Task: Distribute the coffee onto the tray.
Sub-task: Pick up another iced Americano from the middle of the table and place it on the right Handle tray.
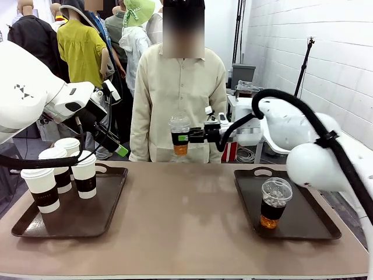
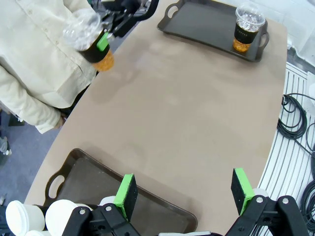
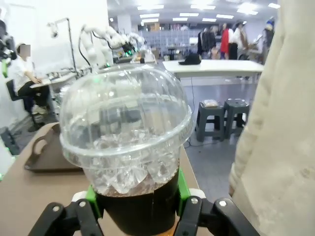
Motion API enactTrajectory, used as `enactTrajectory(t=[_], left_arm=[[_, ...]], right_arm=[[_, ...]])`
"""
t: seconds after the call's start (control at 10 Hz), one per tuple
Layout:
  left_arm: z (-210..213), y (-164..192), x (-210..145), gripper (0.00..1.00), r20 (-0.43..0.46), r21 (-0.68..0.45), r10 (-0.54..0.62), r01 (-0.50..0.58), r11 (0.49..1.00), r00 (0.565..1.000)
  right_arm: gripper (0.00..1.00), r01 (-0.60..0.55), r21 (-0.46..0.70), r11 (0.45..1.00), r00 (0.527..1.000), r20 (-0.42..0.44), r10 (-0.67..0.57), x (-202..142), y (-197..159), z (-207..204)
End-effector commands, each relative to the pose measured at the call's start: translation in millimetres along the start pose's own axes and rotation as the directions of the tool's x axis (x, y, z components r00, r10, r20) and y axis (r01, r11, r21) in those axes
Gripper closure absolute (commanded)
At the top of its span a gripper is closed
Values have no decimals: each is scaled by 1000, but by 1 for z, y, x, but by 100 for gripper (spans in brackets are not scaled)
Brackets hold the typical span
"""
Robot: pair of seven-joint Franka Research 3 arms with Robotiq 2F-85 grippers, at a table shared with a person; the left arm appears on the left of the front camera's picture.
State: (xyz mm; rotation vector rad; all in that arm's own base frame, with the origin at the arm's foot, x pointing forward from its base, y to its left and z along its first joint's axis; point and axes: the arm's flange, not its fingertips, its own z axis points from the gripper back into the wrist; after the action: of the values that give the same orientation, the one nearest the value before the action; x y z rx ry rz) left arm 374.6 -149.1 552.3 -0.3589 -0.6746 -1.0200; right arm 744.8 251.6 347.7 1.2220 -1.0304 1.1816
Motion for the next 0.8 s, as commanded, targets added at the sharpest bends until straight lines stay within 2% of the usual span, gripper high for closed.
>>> enactTrajectory(t=[0.0, 0.3, 0.7], left_arm=[[-1, 2, -1, 0, 6, -7, -4, 4, 1000, 1000], [-1, 2, -1, 0, 6, -7, -4, 4, 1000, 1000], [-1, 2, -1, 0, 6, -7, -4, 4, 1000, 1000]], right_arm=[[35, 6, 5, 1000, 1000, -2, -6, 4, 44, 39], [35, 17, -11, 1000, 999, 37, -17, 4, 60, 91], [35, 1, -34, 999, 1000, 16, -1, -10, 72, 122]])
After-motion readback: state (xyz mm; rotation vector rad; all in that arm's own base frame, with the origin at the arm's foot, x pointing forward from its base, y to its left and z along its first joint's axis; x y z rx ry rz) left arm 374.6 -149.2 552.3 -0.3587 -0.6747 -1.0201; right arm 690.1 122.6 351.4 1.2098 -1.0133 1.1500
